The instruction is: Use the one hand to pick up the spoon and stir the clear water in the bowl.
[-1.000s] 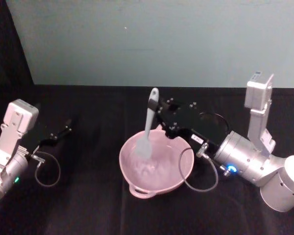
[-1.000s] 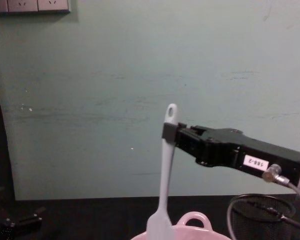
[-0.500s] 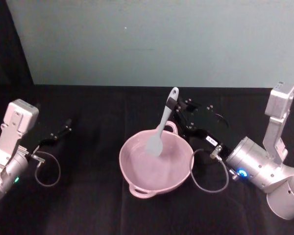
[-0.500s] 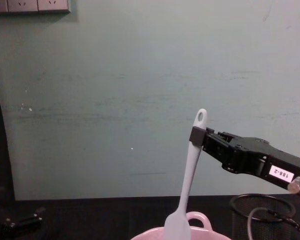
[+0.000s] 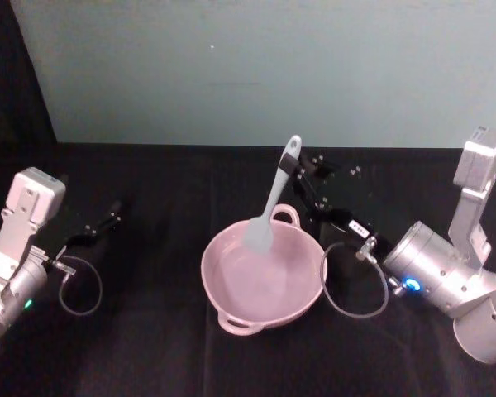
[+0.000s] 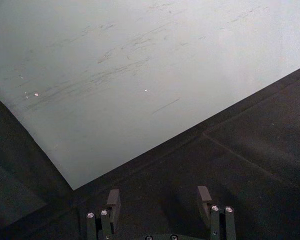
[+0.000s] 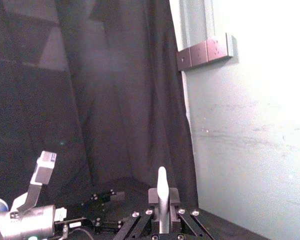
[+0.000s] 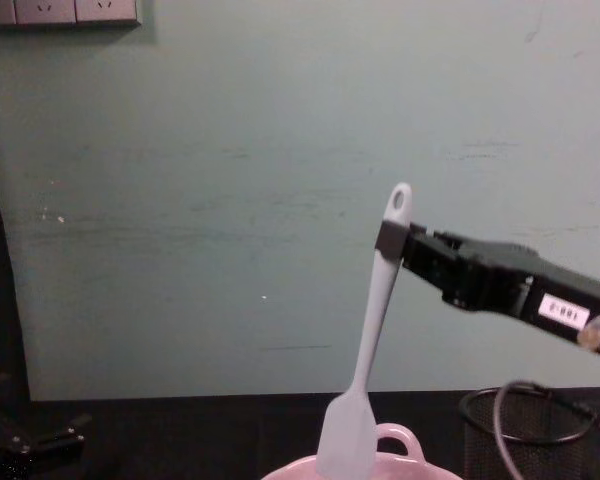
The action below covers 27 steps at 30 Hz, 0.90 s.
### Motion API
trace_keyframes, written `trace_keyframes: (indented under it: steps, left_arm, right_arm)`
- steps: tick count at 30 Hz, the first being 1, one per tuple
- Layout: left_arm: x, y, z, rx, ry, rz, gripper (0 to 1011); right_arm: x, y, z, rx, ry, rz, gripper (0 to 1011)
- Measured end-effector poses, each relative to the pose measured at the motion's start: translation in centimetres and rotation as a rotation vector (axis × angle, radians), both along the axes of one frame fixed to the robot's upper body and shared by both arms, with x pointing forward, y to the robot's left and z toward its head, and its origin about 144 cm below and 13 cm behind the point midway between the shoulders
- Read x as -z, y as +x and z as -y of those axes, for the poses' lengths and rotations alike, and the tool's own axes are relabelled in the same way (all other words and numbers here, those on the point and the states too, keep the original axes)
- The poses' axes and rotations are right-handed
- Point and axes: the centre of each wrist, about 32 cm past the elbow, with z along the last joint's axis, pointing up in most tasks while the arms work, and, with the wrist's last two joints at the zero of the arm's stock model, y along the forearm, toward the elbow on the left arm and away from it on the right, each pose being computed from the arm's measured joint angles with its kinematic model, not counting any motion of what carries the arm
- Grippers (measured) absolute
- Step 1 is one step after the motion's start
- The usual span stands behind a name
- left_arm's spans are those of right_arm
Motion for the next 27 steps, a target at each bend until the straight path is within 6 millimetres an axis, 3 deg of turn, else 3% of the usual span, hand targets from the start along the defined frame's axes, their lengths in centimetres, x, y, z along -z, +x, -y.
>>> trace_keyframes:
  steps: [14, 27]
  left_arm:
    - [0.0, 0.0, 0.0, 0.000, 0.000, 0.000, 1005]
    - [0.0, 0.0, 0.0, 0.000, 0.000, 0.000, 1005]
  right_arm:
    - [-4.8, 1.2, 1.8, 0.044, -0.016, 0.081, 121]
    - [-8.2, 1.6, 5.6, 0.187, -0.049, 0.083, 121]
